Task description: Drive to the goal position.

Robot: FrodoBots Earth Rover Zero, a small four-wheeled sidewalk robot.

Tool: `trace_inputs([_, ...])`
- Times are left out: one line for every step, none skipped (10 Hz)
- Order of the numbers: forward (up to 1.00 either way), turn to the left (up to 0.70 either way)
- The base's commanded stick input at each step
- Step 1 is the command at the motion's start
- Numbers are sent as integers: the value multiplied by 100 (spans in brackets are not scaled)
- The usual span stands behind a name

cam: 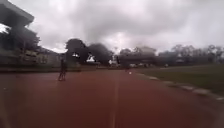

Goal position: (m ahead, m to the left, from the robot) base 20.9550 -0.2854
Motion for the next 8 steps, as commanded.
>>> trace_inputs([50, 2])
trace_inputs([50, 2])
trace_inputs([50, 2])
trace_inputs([50, 2])
trace_inputs([50, 2])
trace_inputs([50, 2])
trace_inputs([50, 2])
trace_inputs([50, 2])
